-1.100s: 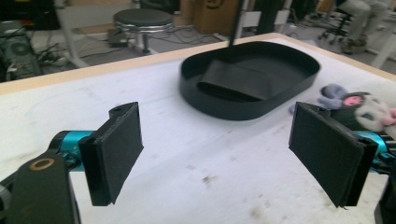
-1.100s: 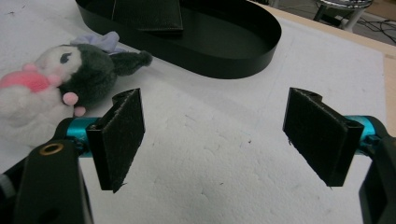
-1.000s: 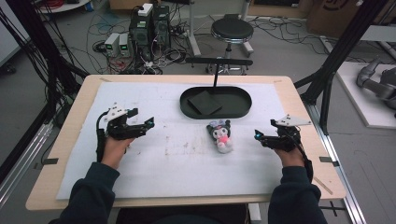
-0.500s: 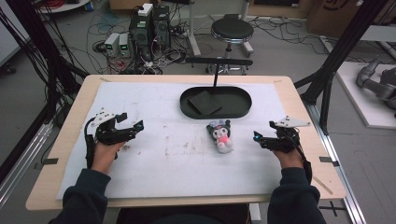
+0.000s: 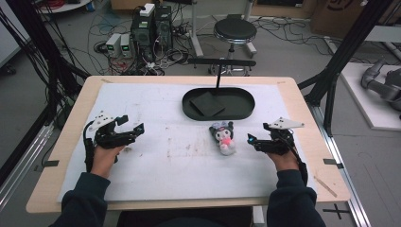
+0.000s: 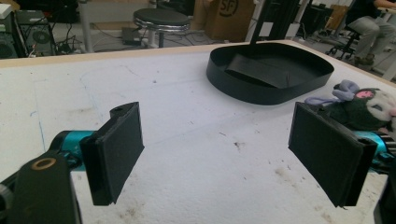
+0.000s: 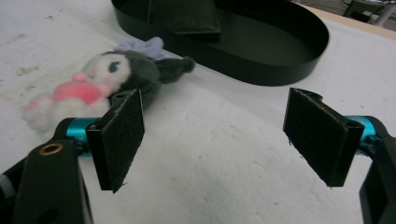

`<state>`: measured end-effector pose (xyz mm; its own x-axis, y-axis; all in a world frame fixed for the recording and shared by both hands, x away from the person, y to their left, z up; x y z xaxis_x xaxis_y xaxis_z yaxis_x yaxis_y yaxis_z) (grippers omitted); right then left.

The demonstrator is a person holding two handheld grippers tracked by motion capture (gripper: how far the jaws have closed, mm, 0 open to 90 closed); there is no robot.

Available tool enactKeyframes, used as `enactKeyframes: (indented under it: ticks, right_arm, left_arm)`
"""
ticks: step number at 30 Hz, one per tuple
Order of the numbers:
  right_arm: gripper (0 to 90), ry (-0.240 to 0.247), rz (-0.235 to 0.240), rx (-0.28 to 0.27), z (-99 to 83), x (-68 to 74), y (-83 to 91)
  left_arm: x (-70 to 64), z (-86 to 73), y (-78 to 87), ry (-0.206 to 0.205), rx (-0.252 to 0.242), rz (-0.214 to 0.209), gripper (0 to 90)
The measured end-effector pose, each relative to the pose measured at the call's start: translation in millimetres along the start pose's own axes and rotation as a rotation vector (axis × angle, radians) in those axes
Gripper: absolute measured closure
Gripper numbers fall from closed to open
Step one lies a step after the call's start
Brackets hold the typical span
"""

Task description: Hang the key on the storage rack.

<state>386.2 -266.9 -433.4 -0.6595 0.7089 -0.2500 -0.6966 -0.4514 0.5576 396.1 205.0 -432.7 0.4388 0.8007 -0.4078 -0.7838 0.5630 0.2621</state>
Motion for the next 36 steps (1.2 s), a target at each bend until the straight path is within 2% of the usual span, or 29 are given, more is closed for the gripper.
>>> enactKeyframes:
  ticks: [6, 13, 15, 21, 25, 29, 32, 33, 34, 36]
  right_arm:
    - [21.0, 0.019, 0.041, 0.006, 10.7, 19.6, -12.2]
    - [20.9, 0.030, 0.068, 0.045, 21.2, 39.7, -37.4]
    - [20.9, 0.037, 0.067, 0.058, 24.8, 46.3, -43.2]
    - [20.9, 0.082, 0.062, 0.044, 42.2, 65.2, -51.6]
    - [20.8, 0.117, 0.056, 0.056, 44.5, 71.7, -54.5]
    - [20.8, 0.127, 0.054, 0.075, 46.2, 79.0, -58.8]
    - [19.4, 0.203, 0.048, 0.066, 53.0, 89.8, -59.0]
    - [19.4, 0.232, 0.042, 0.080, 52.8, 91.8, -61.1]
    - [19.4, 0.242, 0.031, 0.107, 50.8, 93.7, -64.0]
    - [19.6, 0.291, -0.023, 0.170, 45.0, 92.4, -68.7]
  left_arm:
    - [-1.9, -2.7, -0.6, -0.007, 0.007, 0.004, 17.8]
    - [-1.4, -10.7, -5.7, -0.006, 0.042, 0.012, 18.1]
    - [-1.0, -12.4, -6.1, -0.002, 0.049, 0.019, 18.4]
    - [0.8, -12.5, -5.1, 0.006, 0.049, 0.020, 19.2]
    - [2.3, -12.2, -5.1, 0.014, 0.047, 0.023, 19.7]
    - [3.0, -11.8, -5.0, 0.021, 0.043, 0.021, 20.1]
    - [3.5, -11.5, -4.9, 0.023, 0.041, 0.022, 20.7]
    - [3.6, -11.3, -4.8, 0.024, 0.039, 0.022, 20.8]
    - [3.9, -11.1, -4.4, 0.026, 0.038, 0.023, 20.9]
    - [4.2, -10.5, -3.4, 0.026, 0.036, 0.022, 20.9]
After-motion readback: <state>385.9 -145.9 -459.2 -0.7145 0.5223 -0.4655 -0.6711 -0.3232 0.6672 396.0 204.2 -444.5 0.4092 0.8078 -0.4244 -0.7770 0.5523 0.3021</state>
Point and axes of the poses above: each handheld gripper's, and its own axes: y roughly backward along the jaws, z roughly out of its top, x roughly to its left, the point moved 6 cm from there along -y, roughly forward along the jaws, and after that the axes turned 15 degrees about y, right-handed, at the moved point
